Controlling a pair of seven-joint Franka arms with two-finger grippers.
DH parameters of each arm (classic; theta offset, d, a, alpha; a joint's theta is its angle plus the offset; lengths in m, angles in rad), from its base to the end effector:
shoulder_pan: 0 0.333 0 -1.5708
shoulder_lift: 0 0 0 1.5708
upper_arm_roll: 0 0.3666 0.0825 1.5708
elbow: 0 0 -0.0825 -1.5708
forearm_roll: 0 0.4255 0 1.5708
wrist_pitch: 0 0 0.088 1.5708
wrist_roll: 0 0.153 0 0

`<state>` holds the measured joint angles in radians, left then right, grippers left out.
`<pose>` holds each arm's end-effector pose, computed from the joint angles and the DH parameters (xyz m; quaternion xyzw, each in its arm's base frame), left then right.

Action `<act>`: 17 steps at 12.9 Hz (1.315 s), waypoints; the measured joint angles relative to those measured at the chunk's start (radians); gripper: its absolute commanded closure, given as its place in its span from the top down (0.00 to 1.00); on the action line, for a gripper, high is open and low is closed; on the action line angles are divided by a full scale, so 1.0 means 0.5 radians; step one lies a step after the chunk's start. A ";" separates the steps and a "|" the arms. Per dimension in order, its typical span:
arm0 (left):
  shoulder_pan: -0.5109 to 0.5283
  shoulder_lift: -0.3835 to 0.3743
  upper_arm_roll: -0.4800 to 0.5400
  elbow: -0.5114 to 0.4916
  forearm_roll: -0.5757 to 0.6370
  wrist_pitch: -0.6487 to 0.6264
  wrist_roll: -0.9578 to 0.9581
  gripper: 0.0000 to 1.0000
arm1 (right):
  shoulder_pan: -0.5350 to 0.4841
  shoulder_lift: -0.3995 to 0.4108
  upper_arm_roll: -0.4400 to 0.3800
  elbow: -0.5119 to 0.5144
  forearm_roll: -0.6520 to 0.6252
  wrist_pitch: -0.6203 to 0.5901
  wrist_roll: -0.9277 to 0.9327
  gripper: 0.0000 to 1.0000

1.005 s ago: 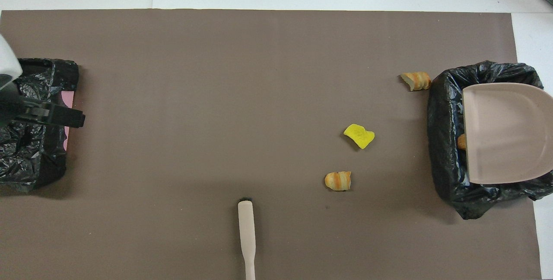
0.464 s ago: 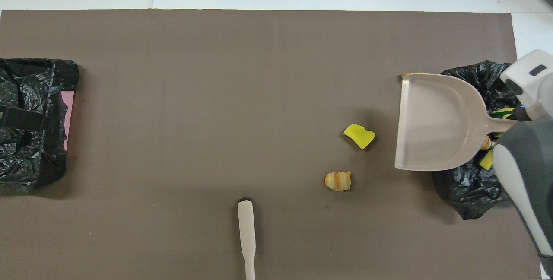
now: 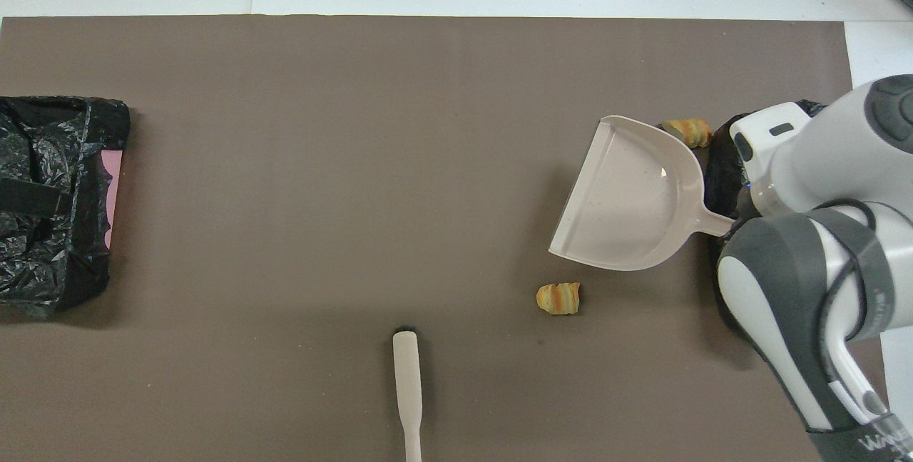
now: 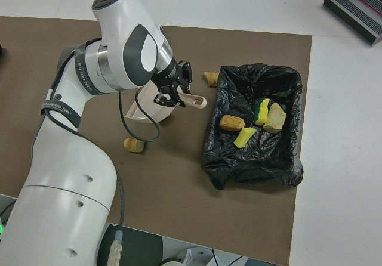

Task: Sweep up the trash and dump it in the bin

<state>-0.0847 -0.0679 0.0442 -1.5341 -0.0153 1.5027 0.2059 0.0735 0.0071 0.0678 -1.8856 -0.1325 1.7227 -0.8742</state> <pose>0.5650 -0.0243 0.6811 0.9921 -0.1235 0.0189 0.0076 0.5729 0.0630 0.4781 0.8612 0.4970 -0.1020 0.0295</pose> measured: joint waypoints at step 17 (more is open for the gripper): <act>0.108 0.010 -0.073 0.000 0.001 -0.014 -0.002 1.00 | 0.838 0.548 0.002 0.065 0.444 0.796 2.573 0.00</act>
<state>-0.0309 -0.0629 0.0074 -1.5340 -0.0150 1.4957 0.2052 0.4924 0.2810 0.0689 -1.8529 0.0896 2.1207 0.4122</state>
